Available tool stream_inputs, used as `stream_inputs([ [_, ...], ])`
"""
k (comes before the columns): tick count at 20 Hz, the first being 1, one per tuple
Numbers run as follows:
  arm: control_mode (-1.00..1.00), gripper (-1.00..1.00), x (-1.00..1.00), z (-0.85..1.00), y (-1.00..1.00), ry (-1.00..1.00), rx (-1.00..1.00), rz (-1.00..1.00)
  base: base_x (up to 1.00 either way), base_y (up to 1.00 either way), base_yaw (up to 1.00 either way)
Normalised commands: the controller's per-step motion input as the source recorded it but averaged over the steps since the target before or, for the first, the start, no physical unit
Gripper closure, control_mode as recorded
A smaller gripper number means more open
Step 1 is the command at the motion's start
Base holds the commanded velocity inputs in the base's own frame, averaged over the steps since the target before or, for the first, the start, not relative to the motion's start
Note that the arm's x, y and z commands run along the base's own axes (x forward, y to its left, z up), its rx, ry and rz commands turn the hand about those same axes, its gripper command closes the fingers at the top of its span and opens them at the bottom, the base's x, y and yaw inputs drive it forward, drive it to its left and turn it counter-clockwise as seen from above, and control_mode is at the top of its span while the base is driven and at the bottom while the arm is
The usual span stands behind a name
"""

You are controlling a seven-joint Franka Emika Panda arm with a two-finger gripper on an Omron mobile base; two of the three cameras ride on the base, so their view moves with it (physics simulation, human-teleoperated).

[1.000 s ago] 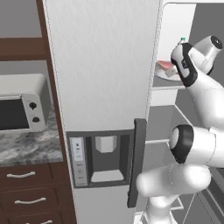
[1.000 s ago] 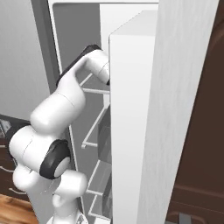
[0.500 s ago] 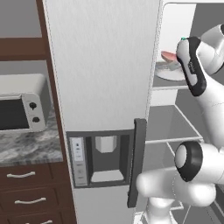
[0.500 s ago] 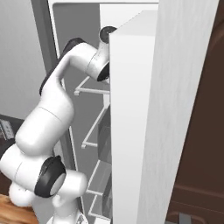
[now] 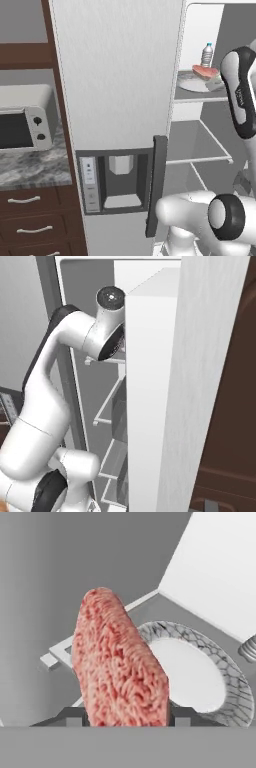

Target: Retrieve the steak from the fridge and place it on the saucepan with marinade on the stove.

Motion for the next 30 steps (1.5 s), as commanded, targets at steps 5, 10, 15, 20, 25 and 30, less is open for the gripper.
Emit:
stream_inputs([
  [5,-1.00,1.00,-0.99,-0.11,0.49,-0.10,-0.15,0.07,0.00,0.00,0.00],
  [10,-1.00,1.00,-1.00,-0.17,0.24,-0.25,-0.14,0.07,0.00,0.00,0.00],
  [15,-1.00,1.00,-1.00,-0.17,0.14,-0.23,-0.09,0.02,0.00,0.00,0.00],
  [20,-1.00,1.00,-1.00,-0.05,0.28,-0.10,-0.03,0.02,0.00,0.00,0.00],
  [25,-1.00,1.00,-1.00,-0.15,0.52,-0.04,-0.02,0.06,0.00,0.00,0.00],
  [30,-1.00,1.00,-0.91,-0.63,0.39,-0.04,-0.09,0.06,0.00,0.00,0.00],
])
